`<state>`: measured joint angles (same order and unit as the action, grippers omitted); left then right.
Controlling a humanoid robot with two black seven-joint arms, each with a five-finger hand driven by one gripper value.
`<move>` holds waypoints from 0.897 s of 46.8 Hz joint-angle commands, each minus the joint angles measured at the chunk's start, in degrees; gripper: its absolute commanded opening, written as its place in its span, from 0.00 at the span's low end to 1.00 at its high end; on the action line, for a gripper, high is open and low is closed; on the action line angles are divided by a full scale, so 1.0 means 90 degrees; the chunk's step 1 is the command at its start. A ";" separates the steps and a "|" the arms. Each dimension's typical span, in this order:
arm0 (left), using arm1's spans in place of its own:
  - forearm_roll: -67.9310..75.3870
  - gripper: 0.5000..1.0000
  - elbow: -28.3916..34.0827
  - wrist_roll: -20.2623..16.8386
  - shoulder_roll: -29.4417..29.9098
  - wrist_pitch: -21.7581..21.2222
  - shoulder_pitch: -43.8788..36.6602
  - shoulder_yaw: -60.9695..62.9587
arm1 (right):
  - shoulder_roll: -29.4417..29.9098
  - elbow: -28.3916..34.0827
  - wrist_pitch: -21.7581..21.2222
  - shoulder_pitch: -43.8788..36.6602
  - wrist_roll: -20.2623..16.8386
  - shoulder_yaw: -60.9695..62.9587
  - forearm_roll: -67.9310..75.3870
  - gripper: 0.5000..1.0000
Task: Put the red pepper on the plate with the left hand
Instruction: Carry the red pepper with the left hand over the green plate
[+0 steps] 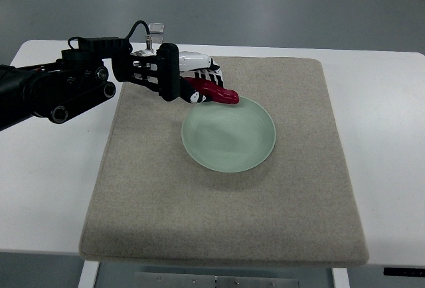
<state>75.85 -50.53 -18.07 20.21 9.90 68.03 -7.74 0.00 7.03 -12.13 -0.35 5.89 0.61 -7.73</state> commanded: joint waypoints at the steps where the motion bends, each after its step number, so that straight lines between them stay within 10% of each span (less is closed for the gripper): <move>1: 0.0009 0.00 -0.0137 -0.0013 -0.0009 -0.0006 -0.0049 0.0001 | 0.0000 0.0000 0.0000 0.0000 0.0000 0.0000 0.0000 0.86; 42: 0.0039 0.07 -0.0479 -0.0033 -0.0488 0.0062 -0.0107 0.0069 | 0.0000 0.0000 0.0000 0.0000 0.0000 0.0000 0.0000 0.86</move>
<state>76.21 -54.86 -18.37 15.85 10.46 67.13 -7.09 0.00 7.03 -12.13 -0.35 5.89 0.62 -7.73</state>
